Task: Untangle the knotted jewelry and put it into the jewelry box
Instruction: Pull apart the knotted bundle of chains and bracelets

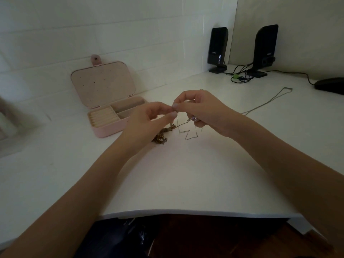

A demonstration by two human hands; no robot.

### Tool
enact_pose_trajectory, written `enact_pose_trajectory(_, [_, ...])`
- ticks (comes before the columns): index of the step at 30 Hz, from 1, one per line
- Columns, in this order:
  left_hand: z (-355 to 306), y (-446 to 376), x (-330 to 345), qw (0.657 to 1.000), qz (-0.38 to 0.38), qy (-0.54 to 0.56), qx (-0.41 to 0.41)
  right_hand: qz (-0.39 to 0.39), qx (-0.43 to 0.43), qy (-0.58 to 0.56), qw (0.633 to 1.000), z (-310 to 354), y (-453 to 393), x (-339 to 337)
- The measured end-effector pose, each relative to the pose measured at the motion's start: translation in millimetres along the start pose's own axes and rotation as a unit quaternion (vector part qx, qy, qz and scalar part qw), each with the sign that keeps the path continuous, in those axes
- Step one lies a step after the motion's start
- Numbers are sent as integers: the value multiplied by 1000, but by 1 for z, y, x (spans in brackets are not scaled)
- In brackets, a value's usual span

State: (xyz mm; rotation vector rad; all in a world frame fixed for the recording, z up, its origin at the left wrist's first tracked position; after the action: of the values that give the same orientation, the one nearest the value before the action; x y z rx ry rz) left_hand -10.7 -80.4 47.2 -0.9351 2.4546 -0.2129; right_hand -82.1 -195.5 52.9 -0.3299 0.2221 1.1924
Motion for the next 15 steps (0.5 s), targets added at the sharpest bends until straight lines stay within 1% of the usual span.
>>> enact_pose_trajectory(2, [0,0,1,1000,-1,12,7,6,-2,-11,1000,0,0,1])
enact_pose_trajectory(4, [0,-1,-3,999,-21,43,5,2,6,-38,999,-1,0,-2])
enact_pose_trajectory(8, [3,-4,-12,985,-63,159,-38,12,30,-115,993,-4,-1,-6])
enact_pose_trajectory(11, [1,-4,-8,974,-40,216,-53,42,30,-149,988,-3,-1,-2])
enact_pose_trajectory(13, [-2,-2,0,970,-9,237,-59,60,23,-153,986,-1,-1,2])
enact_pose_trajectory(15, [1,-2,7,963,0,260,-75,73,13,-153,985,1,0,4])
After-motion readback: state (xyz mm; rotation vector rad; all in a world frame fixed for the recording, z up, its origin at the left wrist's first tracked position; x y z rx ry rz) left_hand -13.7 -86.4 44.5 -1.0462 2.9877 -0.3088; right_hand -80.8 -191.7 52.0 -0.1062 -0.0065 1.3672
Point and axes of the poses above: each hand's wrist, its own y-axis away from the middle knuckle, its own x-axis out of the palm, z = x × y, the point moved 8 cm from there along -y, towards the middle knuckle, and after that the axes turned 2 degrees about z, right-handed, at the moved point
